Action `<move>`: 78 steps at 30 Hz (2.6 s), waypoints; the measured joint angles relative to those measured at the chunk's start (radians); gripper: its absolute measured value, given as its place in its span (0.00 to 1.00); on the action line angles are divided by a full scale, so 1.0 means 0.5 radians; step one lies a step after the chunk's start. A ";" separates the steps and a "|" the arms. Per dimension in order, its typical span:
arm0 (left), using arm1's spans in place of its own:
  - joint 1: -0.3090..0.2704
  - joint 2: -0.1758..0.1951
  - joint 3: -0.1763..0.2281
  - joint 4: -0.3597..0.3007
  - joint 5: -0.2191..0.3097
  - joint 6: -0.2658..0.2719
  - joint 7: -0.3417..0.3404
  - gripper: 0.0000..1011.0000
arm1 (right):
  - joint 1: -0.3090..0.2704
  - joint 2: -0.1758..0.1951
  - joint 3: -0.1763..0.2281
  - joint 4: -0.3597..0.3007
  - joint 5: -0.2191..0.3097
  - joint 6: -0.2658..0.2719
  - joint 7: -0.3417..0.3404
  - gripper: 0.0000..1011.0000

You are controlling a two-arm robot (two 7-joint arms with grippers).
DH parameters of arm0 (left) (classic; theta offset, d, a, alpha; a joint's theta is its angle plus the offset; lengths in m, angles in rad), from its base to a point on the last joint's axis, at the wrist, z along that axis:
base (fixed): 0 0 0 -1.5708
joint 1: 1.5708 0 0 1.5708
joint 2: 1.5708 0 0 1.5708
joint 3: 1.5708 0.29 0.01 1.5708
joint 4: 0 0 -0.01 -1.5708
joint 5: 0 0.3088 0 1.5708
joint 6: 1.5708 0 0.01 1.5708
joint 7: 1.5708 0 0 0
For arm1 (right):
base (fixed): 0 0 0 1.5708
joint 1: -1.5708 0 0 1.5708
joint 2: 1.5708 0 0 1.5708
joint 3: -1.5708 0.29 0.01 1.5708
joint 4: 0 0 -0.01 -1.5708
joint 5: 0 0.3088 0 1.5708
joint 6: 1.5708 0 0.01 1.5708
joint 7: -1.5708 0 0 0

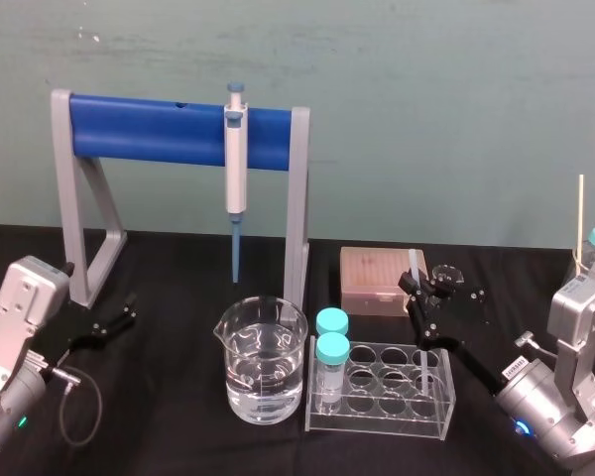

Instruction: Pick up the stirring rod with one hand, then place it down.

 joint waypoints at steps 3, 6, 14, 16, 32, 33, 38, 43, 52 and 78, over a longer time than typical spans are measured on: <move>0.000 0.000 0.000 0.000 0.000 0.000 0.000 0.99 | -0.001 0.000 0.000 -0.001 0.001 -0.002 0.001 0.07; 0.000 0.000 0.000 0.000 0.000 0.000 0.000 0.99 | -0.001 0.000 0.000 -0.001 0.001 -0.004 0.002 0.12; 0.000 0.000 0.000 0.000 0.000 0.000 0.000 0.99 | -0.002 0.000 0.000 -0.003 0.002 -0.006 0.004 0.37; 0.000 0.000 0.000 0.000 0.000 0.000 0.000 0.99 | -0.002 0.000 0.000 -0.003 0.002 -0.007 0.004 0.40; 0.000 0.000 0.000 0.000 0.000 0.000 0.000 0.99 | -0.002 0.000 0.000 -0.003 0.003 -0.008 0.006 0.89; 0.000 0.000 0.000 0.000 0.000 0.000 0.000 0.99 | -0.002 0.000 0.000 -0.003 0.003 -0.008 0.006 0.94; 0.000 0.000 0.000 0.000 0.000 0.000 0.000 0.99 | -0.002 0.000 0.000 -0.003 0.003 -0.008 0.006 0.99; 0.000 0.000 0.000 0.000 0.000 0.000 0.000 0.99 | -0.002 0.000 0.000 -0.003 0.003 -0.008 0.006 0.99; 0.000 0.000 0.000 0.000 0.000 0.000 0.000 0.99 | -0.090 -0.051 0.076 -0.143 -0.132 -0.087 -0.222 0.99; 0.000 0.000 0.000 0.000 0.000 0.000 0.000 0.99 | -0.254 -0.199 0.333 -0.392 -0.238 0.654 -0.641 0.99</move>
